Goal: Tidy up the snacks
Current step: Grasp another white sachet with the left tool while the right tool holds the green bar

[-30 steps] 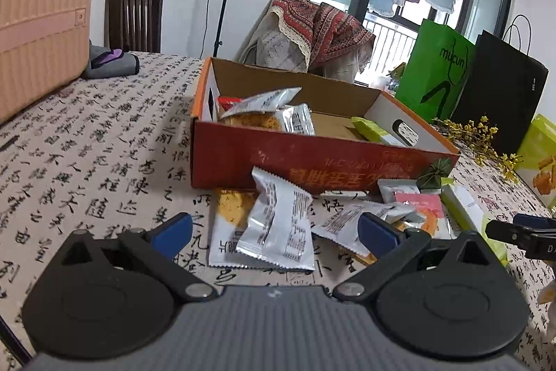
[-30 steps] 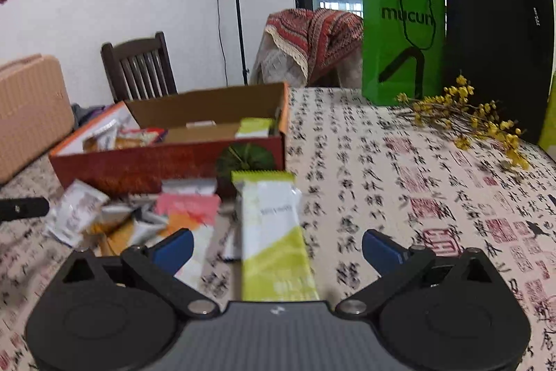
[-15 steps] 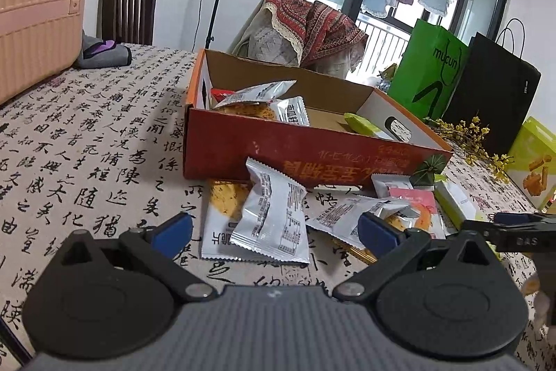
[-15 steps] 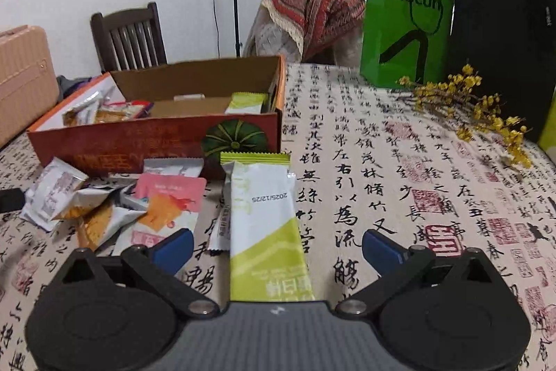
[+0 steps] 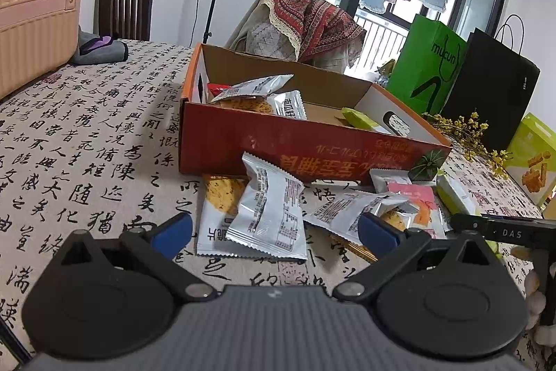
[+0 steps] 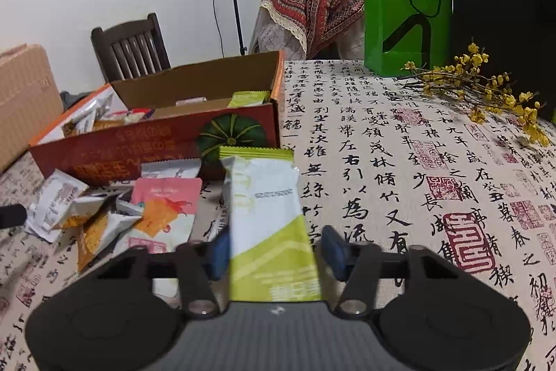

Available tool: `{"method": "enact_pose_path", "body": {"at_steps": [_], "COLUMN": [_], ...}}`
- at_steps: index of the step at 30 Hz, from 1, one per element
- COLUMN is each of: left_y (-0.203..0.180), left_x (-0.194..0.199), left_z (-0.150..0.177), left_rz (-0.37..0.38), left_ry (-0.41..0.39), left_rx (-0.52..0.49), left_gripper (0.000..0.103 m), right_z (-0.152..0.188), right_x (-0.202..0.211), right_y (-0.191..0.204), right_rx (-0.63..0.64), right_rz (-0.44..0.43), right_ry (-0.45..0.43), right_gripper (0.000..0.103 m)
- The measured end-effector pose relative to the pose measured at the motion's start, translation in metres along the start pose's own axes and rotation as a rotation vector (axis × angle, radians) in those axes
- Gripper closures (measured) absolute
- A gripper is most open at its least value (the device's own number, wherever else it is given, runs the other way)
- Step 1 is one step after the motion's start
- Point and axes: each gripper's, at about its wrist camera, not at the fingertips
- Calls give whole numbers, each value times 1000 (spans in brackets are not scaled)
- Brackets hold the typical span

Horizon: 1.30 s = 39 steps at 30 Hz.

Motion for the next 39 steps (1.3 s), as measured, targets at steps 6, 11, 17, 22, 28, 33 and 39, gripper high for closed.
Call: {"method": "enact_pose_path", "body": {"at_steps": [6,11,17,22,28,33,39], "left_y": [0,3,5,4,4,4,7], "left_x": [-3,-4,-5,-6,-6,-11,-20], "left_z": [1,1,1,2,1,-6,-32], "left_rz": [10,3,-13,-24,-48,-91,-190], "left_ry": [14,14,19,25,17,53,74], "left_rx": [7,22,33,27,24,39,35], "left_gripper": [0,0,0,0,0,0,0], "right_z": [1,1,-2,-4,-6,-6,-6], "right_x": [4,9,21,27,30,30,34], "right_y": [2,0,-5,-7,-9,-12,-14], "right_rx": [10,2,-18,-27,-45,-65,-79], "right_rz": [-18,-16,-5,1,-23,-17,-10], "right_ry": [-17,-47,-128,-170,-189,-191,-210], "right_gripper": [63,64,65,65,65,65,65]}}
Point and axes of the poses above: each gripper's, at about its wrist camera, not at the fingertips, and x roughly against the way its jaws point, y to its left, z to its underside, and after that the axes turned 14 degrees about -y, right-handed
